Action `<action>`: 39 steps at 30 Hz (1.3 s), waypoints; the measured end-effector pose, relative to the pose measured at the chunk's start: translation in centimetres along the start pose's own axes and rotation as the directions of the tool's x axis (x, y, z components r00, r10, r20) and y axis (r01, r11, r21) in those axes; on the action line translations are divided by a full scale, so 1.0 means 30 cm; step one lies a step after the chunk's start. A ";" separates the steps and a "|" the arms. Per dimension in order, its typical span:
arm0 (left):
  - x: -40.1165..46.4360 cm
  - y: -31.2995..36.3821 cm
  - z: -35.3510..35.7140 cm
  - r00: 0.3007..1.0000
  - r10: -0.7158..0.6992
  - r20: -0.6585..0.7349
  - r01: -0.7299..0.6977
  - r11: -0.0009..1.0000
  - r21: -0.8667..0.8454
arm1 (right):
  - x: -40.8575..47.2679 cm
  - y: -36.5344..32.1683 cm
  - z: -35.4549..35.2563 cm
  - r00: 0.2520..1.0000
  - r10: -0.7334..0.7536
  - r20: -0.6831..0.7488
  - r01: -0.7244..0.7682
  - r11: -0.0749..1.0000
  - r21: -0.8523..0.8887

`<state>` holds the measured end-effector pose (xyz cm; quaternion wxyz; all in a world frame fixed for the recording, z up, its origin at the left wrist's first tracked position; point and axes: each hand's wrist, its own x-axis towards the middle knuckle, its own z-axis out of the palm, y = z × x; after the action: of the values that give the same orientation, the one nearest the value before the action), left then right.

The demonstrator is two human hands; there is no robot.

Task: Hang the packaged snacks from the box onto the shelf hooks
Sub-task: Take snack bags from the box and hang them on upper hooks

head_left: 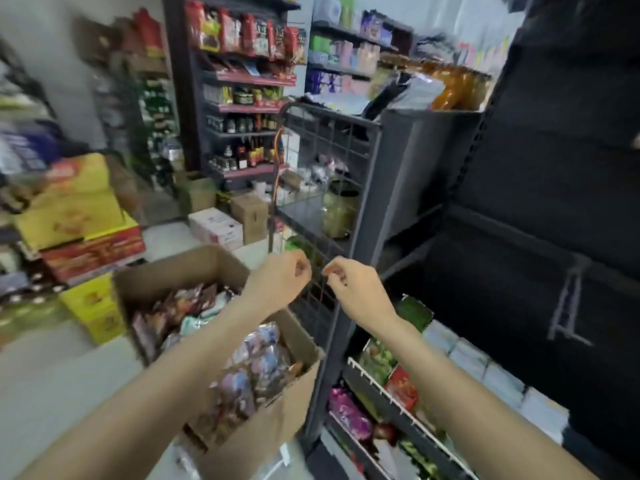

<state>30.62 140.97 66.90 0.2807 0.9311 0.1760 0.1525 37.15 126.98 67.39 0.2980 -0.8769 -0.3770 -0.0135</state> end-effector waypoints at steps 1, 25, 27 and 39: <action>-0.025 -0.095 0.002 0.998 -0.061 0.024 0.061 0.998 -0.004 | 0.011 -0.018 0.083 0.998 0.011 0.061 -0.011 1.000 0.002; -0.156 -0.797 0.173 0.826 -0.247 0.507 0.174 0.967 0.188 | 0.057 -0.040 0.798 0.785 0.140 0.603 0.155 0.899 -0.410; -0.159 -0.788 0.165 0.836 -0.256 0.485 0.206 0.966 0.156 | 0.082 -0.027 0.788 0.755 0.145 0.639 0.069 0.952 -0.297; -0.021 -0.537 0.016 0.855 -0.418 0.308 0.509 0.562 -0.652 | 0.221 -0.041 0.346 0.973 0.187 0.133 -0.229 0.771 0.594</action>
<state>26.33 153.06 57.12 0.6585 0.6750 0.3244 0.0738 38.97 137.50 61.14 0.5498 -0.7715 -0.2716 0.1697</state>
